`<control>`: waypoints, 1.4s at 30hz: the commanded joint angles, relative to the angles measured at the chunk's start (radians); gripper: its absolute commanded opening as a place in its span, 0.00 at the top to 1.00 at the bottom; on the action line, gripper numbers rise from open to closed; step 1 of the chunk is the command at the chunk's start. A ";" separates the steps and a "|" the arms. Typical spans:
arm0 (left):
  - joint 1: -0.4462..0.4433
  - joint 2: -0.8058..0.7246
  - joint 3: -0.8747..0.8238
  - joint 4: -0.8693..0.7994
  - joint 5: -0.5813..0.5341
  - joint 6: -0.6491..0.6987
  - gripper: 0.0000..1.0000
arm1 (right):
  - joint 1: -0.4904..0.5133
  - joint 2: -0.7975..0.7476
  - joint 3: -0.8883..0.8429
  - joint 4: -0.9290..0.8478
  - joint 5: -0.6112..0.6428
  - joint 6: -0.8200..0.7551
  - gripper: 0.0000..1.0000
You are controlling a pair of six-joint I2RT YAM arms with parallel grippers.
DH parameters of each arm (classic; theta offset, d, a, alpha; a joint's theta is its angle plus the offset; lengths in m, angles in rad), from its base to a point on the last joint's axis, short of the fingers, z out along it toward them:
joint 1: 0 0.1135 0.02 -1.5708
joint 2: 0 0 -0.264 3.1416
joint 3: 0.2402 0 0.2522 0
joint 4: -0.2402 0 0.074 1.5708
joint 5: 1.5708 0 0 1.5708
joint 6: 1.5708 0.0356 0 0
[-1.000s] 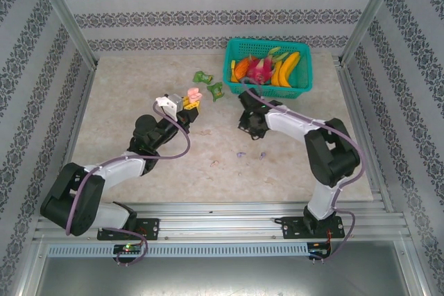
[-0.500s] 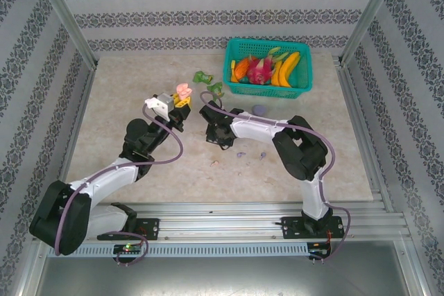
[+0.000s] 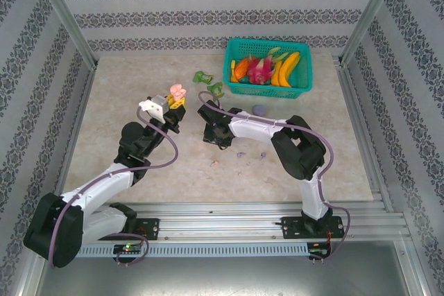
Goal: Insert the wireless bluetooth earbuds into the charging case
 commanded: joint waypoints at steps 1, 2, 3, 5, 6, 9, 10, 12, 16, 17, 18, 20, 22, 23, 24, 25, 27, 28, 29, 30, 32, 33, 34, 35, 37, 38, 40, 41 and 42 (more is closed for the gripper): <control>0.007 -0.035 -0.009 -0.020 -0.032 -0.014 1.00 | -0.009 -0.094 0.000 -0.018 -0.008 -0.046 0.58; 0.006 -0.040 -0.009 -0.028 -0.038 -0.017 1.00 | -0.013 -0.110 -0.005 -0.019 -0.007 -0.057 0.57; 0.006 -0.046 -0.009 -0.035 -0.043 -0.020 1.00 | -0.019 -0.128 -0.011 -0.022 -0.004 -0.071 0.57; 0.007 -0.055 -0.009 -0.043 -0.047 -0.027 1.00 | -0.028 -0.155 -0.024 -0.026 0.008 -0.102 0.56; 0.007 -0.059 -0.009 -0.050 -0.045 -0.027 1.00 | -0.034 -0.169 -0.030 -0.030 0.016 -0.115 0.55; 0.007 -0.063 -0.009 -0.058 -0.042 -0.027 1.00 | -0.049 -0.193 -0.048 -0.038 0.022 -0.152 0.53; 0.006 -0.063 -0.010 -0.061 -0.042 -0.028 1.00 | -0.053 -0.197 -0.055 -0.041 0.027 -0.164 0.53; 0.007 -0.063 -0.011 -0.070 -0.049 -0.034 1.00 | -0.061 -0.202 -0.067 -0.042 0.038 -0.186 0.50; 0.008 -0.072 -0.015 -0.080 -0.059 -0.041 1.00 | -0.064 -0.206 -0.097 -0.040 0.029 -0.215 0.49; 0.007 -0.076 -0.018 -0.081 -0.064 -0.041 1.00 | -0.060 -0.209 -0.111 -0.038 0.026 -0.212 0.49; 0.007 -0.079 -0.022 -0.085 -0.068 -0.038 1.00 | -0.057 -0.213 -0.126 -0.040 0.023 -0.200 0.49; 0.007 -0.091 -0.030 -0.095 -0.078 -0.030 1.00 | -0.049 -0.223 -0.163 -0.035 0.002 -0.164 0.49; 0.008 -0.106 -0.040 -0.108 -0.097 -0.028 1.00 | -0.029 -0.240 -0.207 -0.021 -0.001 -0.104 0.50; 0.008 -0.110 -0.046 -0.105 -0.102 -0.024 1.00 | -0.016 -0.246 -0.222 -0.017 0.003 -0.076 0.50; 0.008 -0.112 -0.054 -0.095 -0.109 -0.021 1.00 | 0.000 -0.251 -0.236 -0.015 0.009 -0.042 0.50; 0.007 -0.114 -0.060 -0.092 -0.119 -0.018 1.00 | 0.018 -0.254 -0.246 -0.022 0.022 -0.006 0.49; 0.009 -0.115 -0.068 -0.088 -0.123 -0.012 1.00 | 0.051 -0.256 -0.255 -0.042 0.045 0.068 0.48; 0.010 -0.114 -0.074 -0.084 -0.125 -0.010 1.00 | 0.066 -0.254 -0.259 -0.053 0.056 0.110 0.48; 0.010 -0.114 -0.080 -0.074 -0.128 -0.011 1.00 | 0.079 -0.254 -0.263 -0.059 0.066 0.140 0.48; 0.012 -0.113 -0.089 -0.061 -0.134 -0.011 1.00 | 0.093 -0.254 -0.268 -0.064 0.073 0.183 0.47; 0.018 -0.110 -0.103 -0.039 -0.142 -0.016 1.00 | 0.119 -0.251 -0.274 -0.068 0.081 0.257 0.47; 0.021 -0.107 -0.111 -0.029 -0.147 -0.020 1.00 | 0.134 -0.247 -0.270 -0.071 0.083 0.285 0.47; 0.024 -0.105 -0.119 -0.015 -0.150 -0.025 1.00 | 0.147 -0.240 -0.260 -0.087 0.093 0.315 0.47; 0.027 -0.102 -0.125 -0.004 -0.151 -0.029 1.00 | 0.157 -0.232 -0.249 -0.104 0.102 0.337 0.46; 0.035 -0.100 -0.139 0.013 -0.158 -0.040 1.00 | 0.176 -0.211 -0.224 -0.133 0.114 0.372 0.46; 0.037 -0.102 -0.146 0.018 -0.158 -0.043 1.00 | 0.182 -0.203 -0.212 -0.147 0.121 0.386 0.46; 0.042 -0.112 -0.159 0.024 -0.161 -0.053 1.00 | 0.196 -0.189 -0.190 -0.166 0.141 0.406 0.47; 0.043 -0.114 -0.162 0.023 -0.163 -0.054 1.00 | 0.199 -0.182 -0.181 -0.172 0.144 0.408 0.47; 0.045 -0.120 -0.168 0.024 -0.165 -0.057 1.00 | 0.203 -0.174 -0.168 -0.179 0.146 0.411 0.47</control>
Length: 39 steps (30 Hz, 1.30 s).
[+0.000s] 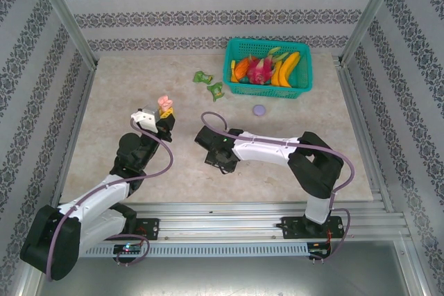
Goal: Insert the wireless bluetooth earbuds into the charging case
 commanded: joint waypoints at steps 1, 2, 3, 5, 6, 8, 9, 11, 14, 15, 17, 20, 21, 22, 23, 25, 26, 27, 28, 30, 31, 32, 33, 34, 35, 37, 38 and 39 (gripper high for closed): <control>0.015 -0.027 -0.021 0.074 -0.019 -0.026 1.00 | 0.014 0.041 0.056 -0.066 0.056 0.068 0.47; 0.019 -0.030 -0.024 0.074 -0.021 -0.028 1.00 | 0.014 0.053 0.067 -0.071 0.057 0.071 0.47; 0.021 -0.033 -0.026 0.074 -0.021 -0.029 1.00 | 0.014 0.063 0.074 -0.072 0.055 0.075 0.48; 0.027 -0.039 -0.031 0.075 -0.020 -0.034 1.00 | 0.015 0.083 0.089 -0.074 0.052 0.081 0.48; 0.028 -0.041 -0.032 0.076 -0.019 -0.037 1.00 | 0.015 0.092 0.096 -0.078 0.053 0.083 0.49; 0.035 -0.044 -0.034 0.079 -0.017 -0.042 1.00 | 0.015 0.110 0.112 -0.085 0.055 0.083 0.49; 0.036 -0.044 -0.034 0.080 -0.017 -0.043 1.00 | 0.015 0.118 0.120 -0.089 0.057 0.084 0.49; 0.038 -0.044 -0.038 0.085 -0.017 -0.049 1.00 | 0.015 0.135 0.134 -0.096 0.059 0.079 0.50; 0.044 -0.046 -0.041 0.089 -0.015 -0.052 1.00 | 0.015 0.154 0.147 -0.096 0.053 0.072 0.52; 0.044 -0.046 -0.042 0.089 -0.015 -0.051 1.00 | 0.015 0.159 0.150 -0.095 0.049 0.071 0.53; 0.046 -0.046 -0.044 0.091 -0.015 -0.054 1.00 | 0.015 0.168 0.154 -0.092 0.044 0.067 0.54; 0.050 -0.046 -0.046 0.091 -0.014 -0.055 1.00 | 0.014 0.174 0.152 -0.086 0.036 0.058 0.56; 0.051 -0.046 -0.045 0.090 -0.014 -0.055 1.00 | 0.015 0.176 0.151 -0.084 0.033 0.055 0.56; 0.053 -0.046 -0.046 0.090 -0.014 -0.057 1.00 | 0.015 0.177 0.150 -0.083 0.029 0.051 0.58; 0.053 -0.045 -0.046 0.090 -0.014 -0.057 1.00 | 0.015 0.179 0.146 -0.078 0.026 0.047 0.59; 0.054 -0.046 -0.048 0.090 -0.014 -0.057 1.00 | 0.015 0.180 0.141 -0.070 0.017 0.042 0.62; 0.054 -0.044 -0.050 0.090 -0.013 -0.058 1.00 | 0.015 0.182 0.140 -0.068 0.016 0.038 0.63; 0.056 -0.044 -0.050 0.092 -0.014 -0.058 1.00 | 0.015 0.183 0.138 -0.067 0.014 0.035 0.65; 0.055 -0.045 -0.051 0.092 -0.014 -0.059 1.00 | 0.014 0.184 0.138 -0.066 0.013 0.030 0.66; 0.055 -0.044 -0.051 0.092 -0.013 -0.061 1.00 | 0.015 0.184 0.138 -0.062 0.012 0.019 0.68; 0.056 -0.044 -0.051 0.092 -0.013 -0.061 1.00 | 0.015 0.183 0.138 -0.060 0.012 0.009 0.69; 0.057 -0.045 -0.051 0.092 -0.014 -0.061 1.00 | 0.015 0.185 0.142 -0.056 0.013 -0.006 0.69; 0.058 -0.044 -0.052 0.092 -0.014 -0.063 1.00 | 0.014 0.188 0.149 -0.059 0.015 -0.022 0.69; 0.058 -0.043 -0.051 0.092 -0.014 -0.063 1.00 | 0.014 0.193 0.157 -0.063 0.018 -0.045 0.70; 0.058 -0.044 -0.051 0.092 -0.014 -0.064 1.00 | 0.014 0.196 0.165 -0.068 0.020 -0.071 0.70; 0.058 -0.045 -0.052 0.092 -0.012 -0.065 1.00 | 0.009 0.201 0.175 -0.068 0.024 -0.121 0.71; 0.058 -0.046 -0.051 0.089 -0.011 -0.065 1.00 | 0.004 0.201 0.175 -0.063 0.024 -0.154 0.71; 0.058 -0.048 -0.051 0.087 -0.009 -0.066 1.00 | -0.003 0.200 0.175 -0.061 0.025 -0.183 0.71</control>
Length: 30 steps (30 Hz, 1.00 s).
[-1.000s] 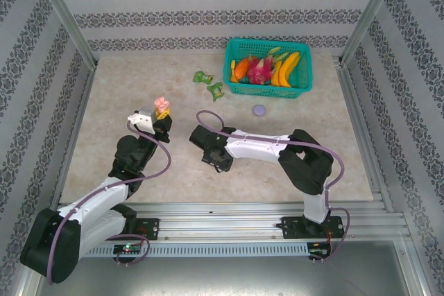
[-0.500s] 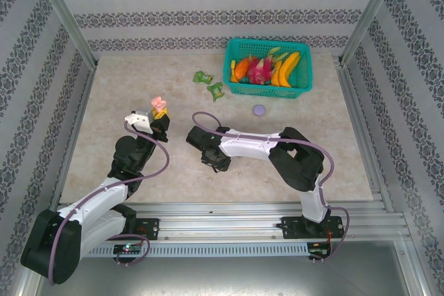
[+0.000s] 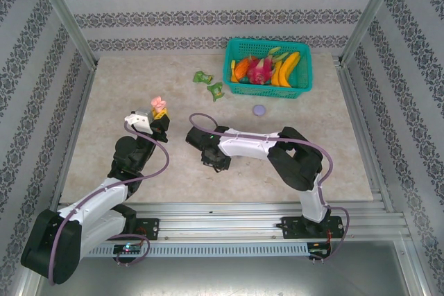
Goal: Insert the wireless bluetooth earbuds into the charging case
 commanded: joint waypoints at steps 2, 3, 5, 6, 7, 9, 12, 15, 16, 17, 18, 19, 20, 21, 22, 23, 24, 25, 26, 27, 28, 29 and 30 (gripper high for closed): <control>0.016 -0.023 -0.010 0.051 0.008 -0.020 1.00 | -0.026 0.019 0.016 0.040 0.010 -0.185 0.72; 0.017 -0.023 -0.010 0.050 0.012 -0.019 1.00 | -0.036 0.013 0.011 0.048 0.015 -0.222 0.72; 0.018 -0.024 -0.012 0.045 0.021 -0.019 1.00 | -0.056 -0.005 -0.009 0.086 0.011 -0.299 0.72; 0.018 -0.023 -0.012 0.044 0.027 -0.019 1.00 | -0.066 -0.018 -0.021 0.104 0.012 -0.328 0.72; 0.018 -0.023 -0.012 0.043 0.031 -0.019 1.00 | -0.075 -0.030 -0.033 0.125 0.005 -0.354 0.72; 0.017 -0.022 -0.012 0.038 0.039 -0.019 1.00 | -0.096 -0.051 -0.053 0.149 -0.009 -0.390 0.73; 0.017 -0.024 -0.013 0.034 0.046 -0.019 1.00 | -0.117 -0.065 -0.046 0.147 -0.033 -0.447 0.72; 0.017 -0.029 -0.013 0.023 0.054 -0.015 1.00 | -0.114 -0.086 -0.023 0.139 -0.044 -0.546 0.70; 0.018 -0.033 -0.013 0.018 0.056 -0.014 1.00 | -0.112 -0.096 -0.021 0.143 -0.053 -0.585 0.69; 0.018 -0.037 -0.013 0.011 0.058 -0.011 1.00 | -0.111 -0.107 -0.021 0.152 -0.068 -0.639 0.68; 0.017 -0.041 -0.012 0.005 0.062 -0.008 1.00 | -0.112 -0.119 -0.025 0.161 -0.086 -0.697 0.67; 0.017 -0.045 -0.012 -0.001 0.064 -0.007 1.00 | -0.112 -0.127 -0.027 0.166 -0.098 -0.742 0.66; 0.018 -0.050 -0.012 -0.007 0.065 -0.005 1.00 | -0.116 -0.133 -0.030 0.169 -0.110 -0.790 0.63; 0.018 -0.051 -0.012 -0.012 0.067 -0.006 1.00 | -0.123 -0.135 -0.032 0.170 -0.129 -0.822 0.62; 0.018 -0.055 -0.013 -0.015 0.070 -0.006 1.00 | -0.130 -0.133 -0.032 0.171 -0.150 -0.838 0.61; 0.018 -0.057 -0.012 -0.020 0.071 -0.005 1.00 | -0.140 -0.129 -0.032 0.174 -0.176 -0.851 0.61; 0.018 -0.060 -0.012 -0.026 0.071 -0.006 1.00 | -0.151 -0.122 -0.032 0.180 -0.196 -0.854 0.60; 0.018 -0.065 -0.011 -0.035 0.071 -0.006 1.00 | -0.158 -0.116 -0.031 0.185 -0.217 -0.853 0.60; 0.017 -0.070 -0.013 -0.041 0.072 -0.006 1.00 | -0.164 -0.105 -0.030 0.191 -0.238 -0.851 0.59; 0.017 -0.076 -0.012 -0.046 0.072 -0.003 1.00 | -0.169 -0.098 -0.030 0.198 -0.259 -0.845 0.59; 0.017 -0.082 -0.013 -0.051 0.072 -0.004 1.00 | -0.169 -0.090 -0.030 0.205 -0.277 -0.843 0.59; 0.018 -0.086 -0.013 -0.056 0.071 -0.002 1.00 | -0.169 -0.082 -0.028 0.208 -0.292 -0.838 0.59; 0.018 -0.091 -0.013 -0.062 0.069 -0.001 1.00 | -0.167 -0.074 -0.027 0.212 -0.304 -0.832 0.60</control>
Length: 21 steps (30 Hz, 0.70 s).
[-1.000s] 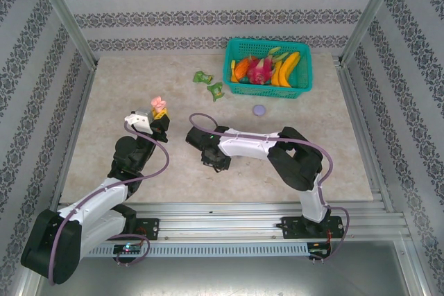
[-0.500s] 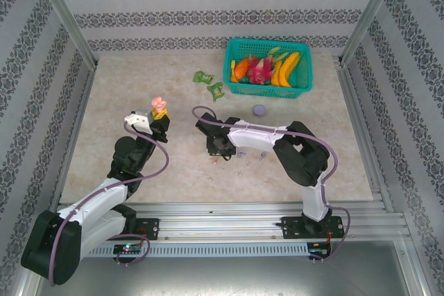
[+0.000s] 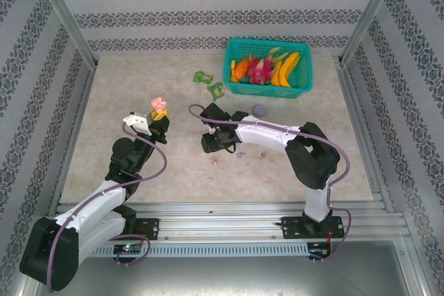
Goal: Insert the wireless bluetooth earbuds into the charging case
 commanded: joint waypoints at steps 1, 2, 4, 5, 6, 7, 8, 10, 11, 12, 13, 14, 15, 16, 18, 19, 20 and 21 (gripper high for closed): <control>0.012 -0.030 -0.012 -0.021 0.020 -0.002 1.00 | -0.001 0.035 0.005 0.026 -0.085 -0.023 0.59; 0.011 -0.032 -0.012 -0.025 0.022 -0.001 1.00 | 0.000 0.034 -0.002 0.037 -0.088 -0.020 0.59; 0.011 -0.035 -0.011 -0.030 0.028 -0.002 1.00 | 0.001 0.033 -0.016 0.052 -0.092 -0.012 0.59; 0.011 -0.036 -0.012 -0.035 0.032 -0.002 1.00 | 0.001 0.032 -0.021 0.062 -0.098 -0.008 0.59; 0.012 -0.036 -0.012 -0.038 0.034 -0.002 1.00 | 0.002 0.034 -0.026 0.063 -0.102 -0.002 0.59; 0.011 -0.037 -0.013 -0.040 0.035 -0.002 1.00 | 0.001 0.034 -0.027 0.061 -0.104 0.004 0.59; 0.012 -0.039 -0.013 -0.041 0.036 -0.002 1.00 | 0.001 0.031 -0.033 0.061 -0.104 0.015 0.59; 0.011 -0.044 -0.013 -0.044 0.036 -0.002 1.00 | 0.003 0.012 -0.065 0.079 -0.102 0.043 0.59; 0.011 -0.046 -0.013 -0.044 0.035 -0.002 1.00 | 0.004 0.002 -0.080 0.087 -0.099 0.059 0.59; 0.011 -0.045 -0.013 -0.045 0.035 -0.002 1.00 | 0.003 -0.012 -0.097 0.090 -0.092 0.074 0.59; 0.011 -0.046 -0.012 -0.045 0.036 -0.002 1.00 | 0.004 -0.027 -0.114 0.094 -0.081 0.092 0.59; 0.012 -0.048 -0.010 -0.047 0.039 -0.001 1.00 | 0.004 -0.041 -0.130 0.095 -0.074 0.106 0.58; 0.012 -0.046 -0.009 -0.048 0.039 0.000 1.00 | 0.005 -0.057 -0.149 0.099 -0.069 0.118 0.56; 0.011 -0.046 -0.008 -0.048 0.041 0.001 1.00 | 0.005 -0.068 -0.165 0.094 -0.061 0.130 0.54; 0.011 -0.045 -0.007 -0.050 0.043 0.004 1.00 | 0.005 -0.085 -0.192 0.096 -0.060 0.149 0.52; 0.011 -0.045 -0.007 -0.049 0.042 0.004 1.00 | 0.006 -0.090 -0.203 0.095 -0.061 0.156 0.52; 0.011 -0.045 -0.008 -0.049 0.043 0.006 1.00 | 0.008 -0.093 -0.214 0.096 -0.060 0.163 0.51; 0.011 -0.045 -0.007 -0.048 0.044 0.006 1.00 | 0.011 -0.097 -0.224 0.098 -0.061 0.169 0.51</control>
